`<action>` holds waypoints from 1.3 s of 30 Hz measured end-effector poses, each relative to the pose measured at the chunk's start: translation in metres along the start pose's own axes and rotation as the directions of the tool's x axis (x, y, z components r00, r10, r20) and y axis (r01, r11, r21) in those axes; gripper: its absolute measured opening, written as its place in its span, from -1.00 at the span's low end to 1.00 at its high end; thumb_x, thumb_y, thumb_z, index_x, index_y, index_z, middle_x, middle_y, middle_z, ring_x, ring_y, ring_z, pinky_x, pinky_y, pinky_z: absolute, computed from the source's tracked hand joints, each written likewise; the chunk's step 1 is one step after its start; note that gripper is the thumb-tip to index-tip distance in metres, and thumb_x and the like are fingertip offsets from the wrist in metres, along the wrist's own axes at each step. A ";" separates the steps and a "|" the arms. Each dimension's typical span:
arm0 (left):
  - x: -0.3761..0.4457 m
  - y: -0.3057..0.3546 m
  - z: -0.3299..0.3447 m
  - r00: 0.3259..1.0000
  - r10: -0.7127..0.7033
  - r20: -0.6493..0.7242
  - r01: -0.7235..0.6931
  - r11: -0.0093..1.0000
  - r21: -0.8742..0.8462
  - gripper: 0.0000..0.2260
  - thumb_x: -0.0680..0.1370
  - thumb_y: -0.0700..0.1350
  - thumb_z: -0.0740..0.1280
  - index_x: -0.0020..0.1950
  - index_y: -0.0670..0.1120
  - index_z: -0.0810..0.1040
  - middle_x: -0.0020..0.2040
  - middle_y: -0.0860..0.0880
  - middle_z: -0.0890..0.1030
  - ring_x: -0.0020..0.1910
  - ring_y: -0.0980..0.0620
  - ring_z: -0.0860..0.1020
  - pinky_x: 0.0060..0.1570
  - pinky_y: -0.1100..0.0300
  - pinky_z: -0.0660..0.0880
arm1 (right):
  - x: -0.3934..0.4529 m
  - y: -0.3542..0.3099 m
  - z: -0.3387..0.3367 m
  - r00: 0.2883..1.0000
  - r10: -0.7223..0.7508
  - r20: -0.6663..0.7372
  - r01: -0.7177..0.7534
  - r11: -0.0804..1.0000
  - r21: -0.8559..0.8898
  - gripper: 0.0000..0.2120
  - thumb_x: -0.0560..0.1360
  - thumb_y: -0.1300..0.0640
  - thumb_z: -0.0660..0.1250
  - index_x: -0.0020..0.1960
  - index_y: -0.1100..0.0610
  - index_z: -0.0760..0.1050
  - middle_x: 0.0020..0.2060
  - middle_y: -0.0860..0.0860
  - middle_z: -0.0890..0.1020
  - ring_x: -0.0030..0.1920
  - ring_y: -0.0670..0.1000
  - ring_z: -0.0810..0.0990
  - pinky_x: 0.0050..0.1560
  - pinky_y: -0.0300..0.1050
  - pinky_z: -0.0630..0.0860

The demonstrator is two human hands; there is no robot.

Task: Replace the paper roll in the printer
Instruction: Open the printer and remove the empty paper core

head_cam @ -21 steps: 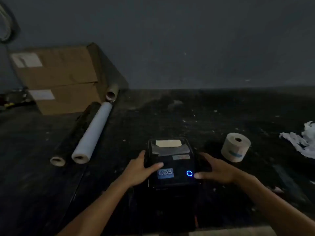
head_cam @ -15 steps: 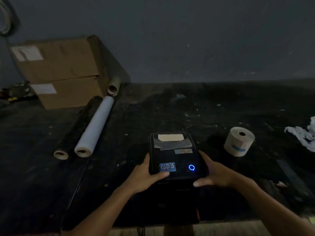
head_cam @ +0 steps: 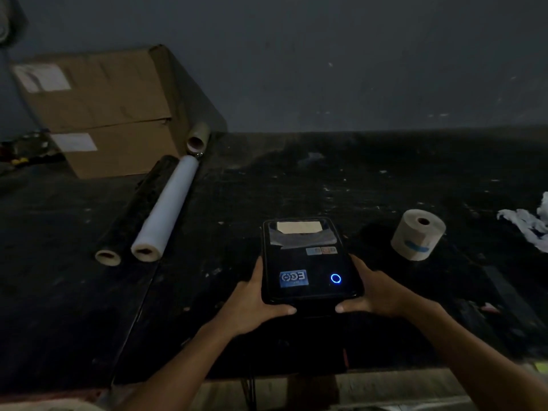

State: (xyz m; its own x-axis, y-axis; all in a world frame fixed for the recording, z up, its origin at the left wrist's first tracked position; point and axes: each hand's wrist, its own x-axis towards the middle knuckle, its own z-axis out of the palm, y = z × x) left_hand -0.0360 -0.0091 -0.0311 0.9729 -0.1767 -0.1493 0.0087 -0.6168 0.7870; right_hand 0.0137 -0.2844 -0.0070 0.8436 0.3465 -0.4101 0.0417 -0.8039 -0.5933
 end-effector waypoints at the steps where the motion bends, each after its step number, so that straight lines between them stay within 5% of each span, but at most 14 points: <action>1: -0.001 0.001 0.000 1.000 0.000 0.002 0.000 1.000 -0.002 0.11 0.19 0.29 0.50 0.45 0.32 -0.27 0.33 0.15 0.51 0.19 0.27 0.48 0.19 0.37 0.34 | 0.000 0.000 0.000 1.000 0.004 -0.003 -0.004 1.000 -0.005 0.26 0.01 -0.37 0.51 0.45 -0.20 -0.22 0.35 0.02 0.45 0.28 0.02 0.47 0.27 -0.12 0.33; 9: -0.004 0.006 -0.001 0.999 -0.028 0.020 0.027 0.999 0.025 0.16 0.23 0.33 0.45 0.47 0.20 -0.37 0.45 0.04 0.38 0.37 0.07 0.41 0.41 0.02 0.32 | -0.002 -0.003 -0.001 1.000 0.000 0.003 0.000 0.999 -0.044 0.27 0.07 -0.37 0.49 0.43 -0.20 -0.36 0.42 0.09 0.35 0.29 0.05 0.47 0.30 -0.06 0.33; 32: -0.006 0.004 -0.001 0.998 -0.060 -0.012 0.060 0.998 0.011 0.13 0.19 0.39 0.43 0.47 0.24 -0.31 0.44 0.01 0.40 0.38 0.06 0.38 0.41 0.04 0.32 | 0.003 0.001 -0.002 1.000 0.028 0.001 -0.028 0.997 -0.065 0.26 0.00 -0.45 0.45 0.42 -0.24 -0.29 0.42 0.08 0.35 0.31 0.04 0.43 0.32 -0.02 0.32; 39: 0.014 0.030 -0.031 0.994 0.043 -0.103 -0.049 0.997 -0.052 -0.11 0.24 0.42 0.37 0.46 0.33 0.02 0.36 0.23 0.42 0.36 0.16 0.37 0.28 0.31 0.24 | 0.007 -0.014 -0.034 0.986 -0.051 -0.162 0.044 0.998 -0.045 0.12 0.10 -0.51 0.30 0.41 -0.29 -0.31 0.35 0.13 0.45 0.18 0.03 0.56 0.16 -0.21 0.30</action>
State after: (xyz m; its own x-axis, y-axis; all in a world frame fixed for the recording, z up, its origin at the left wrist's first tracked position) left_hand -0.0153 -0.0064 0.0094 0.9909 -0.1236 -0.0529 -0.0267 -0.5667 0.8235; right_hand 0.0373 -0.2868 0.0222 0.9159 0.3040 -0.2621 0.1030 -0.8091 -0.5786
